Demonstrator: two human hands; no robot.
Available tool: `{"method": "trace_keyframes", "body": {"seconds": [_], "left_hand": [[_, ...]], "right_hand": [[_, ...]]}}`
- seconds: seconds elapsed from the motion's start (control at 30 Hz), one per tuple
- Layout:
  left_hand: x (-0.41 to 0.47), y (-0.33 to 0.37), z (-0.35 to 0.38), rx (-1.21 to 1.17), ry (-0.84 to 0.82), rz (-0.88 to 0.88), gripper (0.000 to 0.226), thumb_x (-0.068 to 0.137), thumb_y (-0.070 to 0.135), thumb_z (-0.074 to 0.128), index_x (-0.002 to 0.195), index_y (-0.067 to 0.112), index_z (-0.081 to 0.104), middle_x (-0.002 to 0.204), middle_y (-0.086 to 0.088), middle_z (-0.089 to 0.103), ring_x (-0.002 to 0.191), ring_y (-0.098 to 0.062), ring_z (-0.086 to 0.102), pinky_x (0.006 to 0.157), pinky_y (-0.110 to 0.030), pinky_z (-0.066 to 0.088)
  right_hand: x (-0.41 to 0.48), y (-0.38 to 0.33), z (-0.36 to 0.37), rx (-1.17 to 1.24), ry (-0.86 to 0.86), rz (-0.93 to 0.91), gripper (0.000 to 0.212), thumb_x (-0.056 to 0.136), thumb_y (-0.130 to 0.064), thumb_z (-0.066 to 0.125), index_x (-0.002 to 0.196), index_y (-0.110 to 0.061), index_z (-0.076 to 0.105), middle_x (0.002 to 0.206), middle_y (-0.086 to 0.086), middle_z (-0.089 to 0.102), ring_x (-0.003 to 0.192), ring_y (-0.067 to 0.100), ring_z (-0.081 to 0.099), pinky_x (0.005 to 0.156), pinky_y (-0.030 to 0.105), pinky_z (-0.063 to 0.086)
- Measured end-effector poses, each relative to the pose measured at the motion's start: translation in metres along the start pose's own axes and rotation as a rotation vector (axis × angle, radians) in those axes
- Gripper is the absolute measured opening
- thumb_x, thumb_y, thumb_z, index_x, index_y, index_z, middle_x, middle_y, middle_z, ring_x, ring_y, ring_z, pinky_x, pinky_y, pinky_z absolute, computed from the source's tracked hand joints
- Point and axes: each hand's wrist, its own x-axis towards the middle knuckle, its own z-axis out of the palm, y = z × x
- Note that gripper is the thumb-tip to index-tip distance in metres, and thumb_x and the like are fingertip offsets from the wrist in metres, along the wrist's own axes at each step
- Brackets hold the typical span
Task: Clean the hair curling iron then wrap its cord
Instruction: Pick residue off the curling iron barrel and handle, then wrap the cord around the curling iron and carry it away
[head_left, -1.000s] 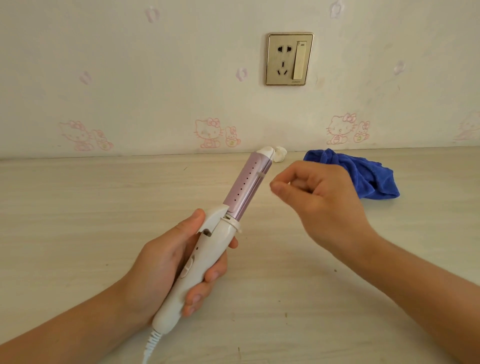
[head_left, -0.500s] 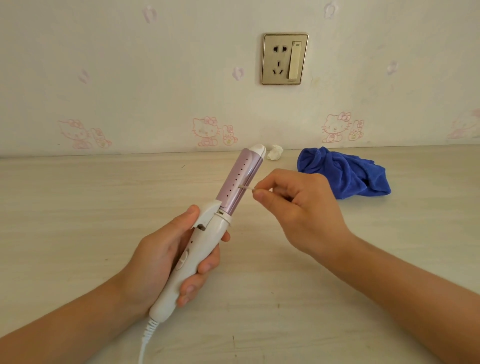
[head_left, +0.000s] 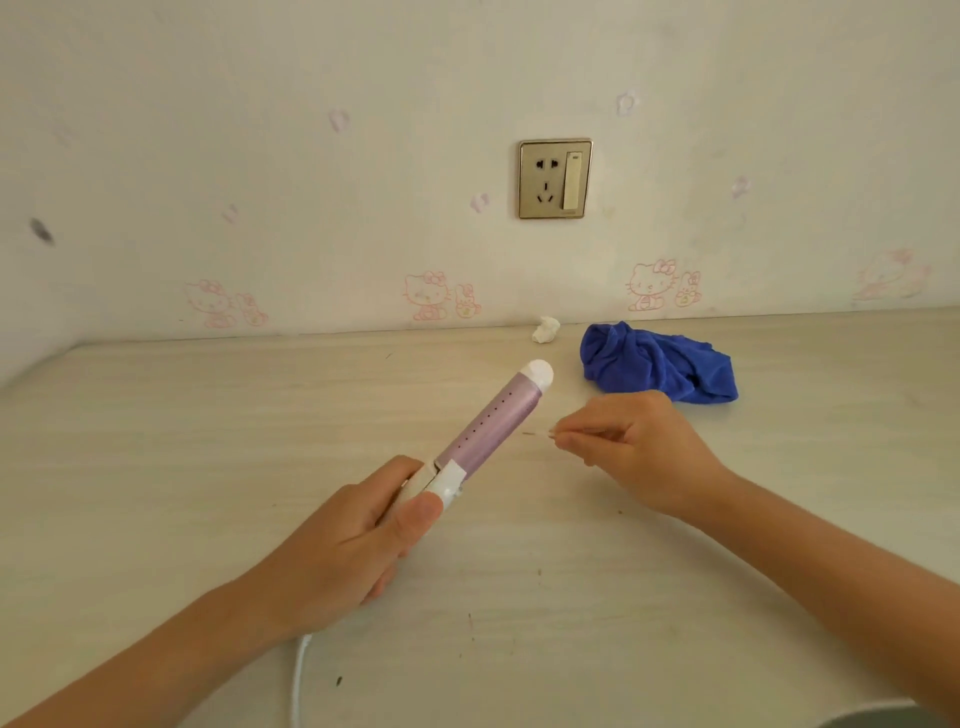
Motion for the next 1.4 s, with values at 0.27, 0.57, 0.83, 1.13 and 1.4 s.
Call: {"method": "trace_keyframes", "body": {"seconds": [0.27,0.57,0.83,1.13,1.4], "left_hand": [[-0.010,0.011,0.008,0.318,0.072,0.079,0.046,0.083,0.078,0.054,0.117,0.048,0.053,0.063,0.014,0.058,0.048,-0.007,0.045,0.045,-0.018,0.033],[-0.021,0.004,0.016,0.451,0.070,0.114,0.042,0.084,0.073,0.061,0.119,0.052,0.051,0.083,0.025,0.067,0.056,-0.005,0.056,0.049,-0.016,0.037],[-0.013,0.028,0.016,0.343,0.143,0.198,0.051,0.077,0.077,0.066,0.121,0.058,0.051,0.087,0.015,0.068,0.058,-0.012,0.059,0.051,-0.020,0.042],[0.002,0.092,0.020,0.304,0.218,0.433,0.037,0.096,0.051,0.060,0.133,0.048,0.050,0.091,0.016,0.064,0.069,-0.012,0.060,0.058,-0.018,0.044],[-0.018,0.086,-0.005,0.402,0.134,0.290,0.035,0.092,0.052,0.060,0.127,0.047,0.058,0.081,0.007,0.070,0.061,-0.014,0.057,0.059,-0.034,0.047]], "right_hand": [[-0.064,0.020,-0.038,-0.425,-0.142,0.105,0.020,0.098,-0.045,0.062,0.114,-0.049,0.074,0.126,-0.036,0.063,0.126,-0.005,0.054,0.106,0.025,0.043],[-0.098,0.019,-0.040,-0.597,-0.454,0.130,0.059,0.102,-0.068,0.018,0.158,-0.054,0.008,0.167,-0.027,-0.004,0.156,0.000,-0.008,0.127,0.030,-0.005],[-0.099,-0.051,-0.016,0.067,-0.024,0.149,0.045,0.093,-0.055,0.063,0.136,-0.045,0.055,0.127,-0.028,0.065,0.120,-0.010,0.055,0.097,0.024,0.046],[-0.083,-0.167,0.057,0.865,-0.538,0.240,0.042,0.092,-0.013,0.068,0.132,-0.009,0.060,0.112,0.009,0.072,0.111,0.021,0.068,0.111,0.040,0.048],[-0.088,-0.162,0.023,0.391,-0.475,0.222,0.025,0.099,-0.031,0.064,0.077,-0.022,0.073,0.046,-0.015,0.037,0.040,0.008,0.032,0.041,0.022,0.034]]}}
